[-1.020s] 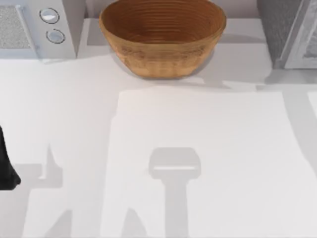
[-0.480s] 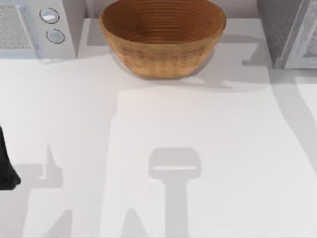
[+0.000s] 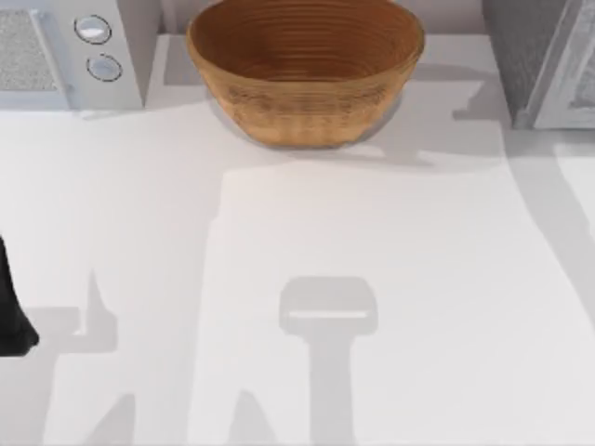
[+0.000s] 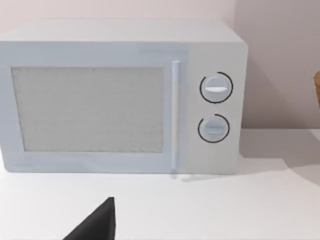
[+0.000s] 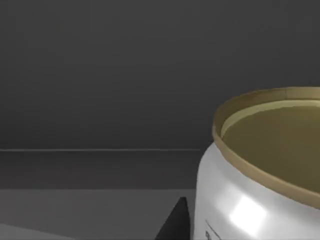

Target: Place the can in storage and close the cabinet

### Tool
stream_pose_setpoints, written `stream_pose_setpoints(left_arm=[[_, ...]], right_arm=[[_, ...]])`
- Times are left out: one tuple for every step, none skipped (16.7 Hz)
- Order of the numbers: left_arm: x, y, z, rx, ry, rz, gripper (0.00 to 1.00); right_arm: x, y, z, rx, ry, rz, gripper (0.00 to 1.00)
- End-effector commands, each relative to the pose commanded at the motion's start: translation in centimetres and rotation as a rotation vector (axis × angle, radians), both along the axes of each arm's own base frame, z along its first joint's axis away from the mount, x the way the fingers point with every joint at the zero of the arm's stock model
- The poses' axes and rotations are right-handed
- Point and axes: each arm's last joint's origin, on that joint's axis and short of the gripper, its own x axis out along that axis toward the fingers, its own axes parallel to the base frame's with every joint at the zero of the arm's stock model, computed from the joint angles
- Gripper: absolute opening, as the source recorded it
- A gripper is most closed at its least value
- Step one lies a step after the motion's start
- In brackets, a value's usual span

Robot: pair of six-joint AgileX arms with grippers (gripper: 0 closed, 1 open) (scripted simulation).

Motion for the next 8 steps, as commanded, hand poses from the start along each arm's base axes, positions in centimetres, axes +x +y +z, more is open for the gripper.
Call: stream_pose_setpoints(left_arm=[[0.0, 0.0, 0.0, 0.0, 0.0, 0.0, 1.0], [0.0, 0.0, 0.0, 0.0, 0.0, 0.0, 1.0], [0.0, 0.0, 0.0, 0.0, 0.0, 0.0, 1.0], [0.0, 0.0, 0.0, 0.0, 0.0, 0.0, 1.0], [0.0, 0.0, 0.0, 0.0, 0.0, 0.0, 1.0], [0.0, 0.0, 0.0, 0.0, 0.0, 0.0, 1.0], [0.0, 0.0, 0.0, 0.0, 0.0, 0.0, 1.0], [0.0, 0.0, 0.0, 0.0, 0.0, 0.0, 1.0]], right_arm=[[0.4, 0.0, 0.4, 0.001, -0.005, 0.0, 0.0], [0.9, 0.1, 0.8, 0.001, -0.009, -0.002, 0.0], [1.6, 0.1, 1.3, 0.0, -0.012, -0.004, 0.0], [2.5, 0.1, 1.6, -0.001, -0.009, -0.006, 0.0], [3.4, 0.2, 1.9, -0.002, -0.006, -0.007, 0.0], [4.5, 0.2, 2.1, -0.003, -0.002, -0.008, 0.0], [5.6, 0.3, 2.3, -0.004, 0.003, -0.008, 0.0], [6.8, 0.3, 2.4, -0.004, 0.008, -0.008, 0.0]])
